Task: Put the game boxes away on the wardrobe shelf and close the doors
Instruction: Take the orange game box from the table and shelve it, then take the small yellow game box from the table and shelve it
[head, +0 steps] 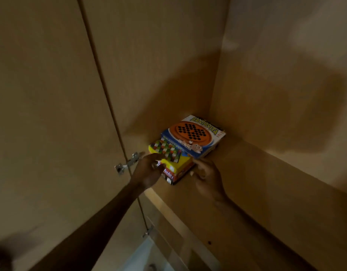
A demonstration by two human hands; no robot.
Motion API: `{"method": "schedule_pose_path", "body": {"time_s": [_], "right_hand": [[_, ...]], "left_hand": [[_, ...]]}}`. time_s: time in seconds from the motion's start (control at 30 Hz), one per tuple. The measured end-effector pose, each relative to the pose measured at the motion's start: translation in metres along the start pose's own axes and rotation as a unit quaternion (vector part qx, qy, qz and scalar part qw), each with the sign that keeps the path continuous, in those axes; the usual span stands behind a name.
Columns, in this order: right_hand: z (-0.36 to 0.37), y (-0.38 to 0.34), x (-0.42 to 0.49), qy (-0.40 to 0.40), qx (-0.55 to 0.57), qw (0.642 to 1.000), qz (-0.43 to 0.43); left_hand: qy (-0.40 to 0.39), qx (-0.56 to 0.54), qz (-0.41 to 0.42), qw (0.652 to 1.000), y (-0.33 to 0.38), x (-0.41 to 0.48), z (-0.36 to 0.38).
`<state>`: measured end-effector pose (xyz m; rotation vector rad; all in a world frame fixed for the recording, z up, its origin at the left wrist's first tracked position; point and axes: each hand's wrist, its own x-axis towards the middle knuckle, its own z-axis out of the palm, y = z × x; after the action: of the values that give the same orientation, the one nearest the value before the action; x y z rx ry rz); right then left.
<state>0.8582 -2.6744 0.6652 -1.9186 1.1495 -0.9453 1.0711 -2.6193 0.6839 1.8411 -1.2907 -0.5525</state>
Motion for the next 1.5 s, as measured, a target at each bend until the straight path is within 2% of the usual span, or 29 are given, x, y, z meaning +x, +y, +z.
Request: {"method": "schedule_pose_path", "body": {"time_s": [0.1, 0.3, 0.53, 0.6, 0.77, 0.9, 1.0, 1.07, 1.1, 1.13, 1.27, 1.33, 1.5], "right_hand": [[0.018, -0.008, -0.032, -0.014, 0.034, 0.999, 0.003], [0.071, -0.025, -0.116, -0.17, 0.098, 0.979, 0.054], [0.147, -0.078, -0.237, -0.329, 0.077, 0.941, -0.001], [0.161, -0.088, -0.256, -0.346, 0.084, 0.934, -0.013], [0.218, -0.159, -0.374, -0.45, 0.09, 0.887, -0.054], [0.261, -0.216, -0.477, -0.545, 0.103, 0.826, -0.101], [0.284, -0.255, -0.559, -0.62, 0.09, 0.766, -0.148], [0.285, -0.276, -0.673, -0.669, 0.08, 0.714, -0.189], [0.289, -0.285, -0.704, -0.688, 0.081, 0.692, -0.205], [0.298, -0.297, -0.741, -0.717, 0.08, 0.656, -0.221], [0.327, -0.331, -0.829, -0.788, 0.084, 0.554, -0.256], [0.339, -0.353, -0.866, -0.822, 0.077, 0.488, -0.283], [0.327, -0.389, -1.014, -0.869, 0.072, 0.353, -0.339]], "left_hand": [[0.039, -0.063, -0.055, 0.996, -0.019, -0.054, -0.004], [0.128, -0.107, -0.182, 0.969, -0.062, -0.212, -0.033], [0.26, -0.128, -0.283, 0.914, -0.106, -0.401, -0.082], [0.275, -0.137, -0.291, 0.906, -0.111, -0.428, -0.092], [0.382, -0.141, -0.317, 0.857, -0.127, -0.577, -0.149], [0.479, -0.118, -0.341, 0.8, -0.132, -0.7, -0.183], [0.559, -0.116, -0.373, 0.731, -0.122, -0.796, -0.193], [0.616, -0.125, -0.393, 0.671, -0.112, -0.919, -0.179], [0.637, -0.133, -0.402, 0.644, -0.112, -0.952, -0.175], [0.671, -0.133, -0.414, 0.601, -0.112, -0.99, -0.17], [0.75, -0.134, -0.432, 0.483, -0.1, -1.059, -0.156], [0.791, -0.13, -0.436, 0.41, -0.092, -1.079, -0.154], [0.835, -0.12, -0.449, 0.293, -0.063, -1.188, -0.132]]}}
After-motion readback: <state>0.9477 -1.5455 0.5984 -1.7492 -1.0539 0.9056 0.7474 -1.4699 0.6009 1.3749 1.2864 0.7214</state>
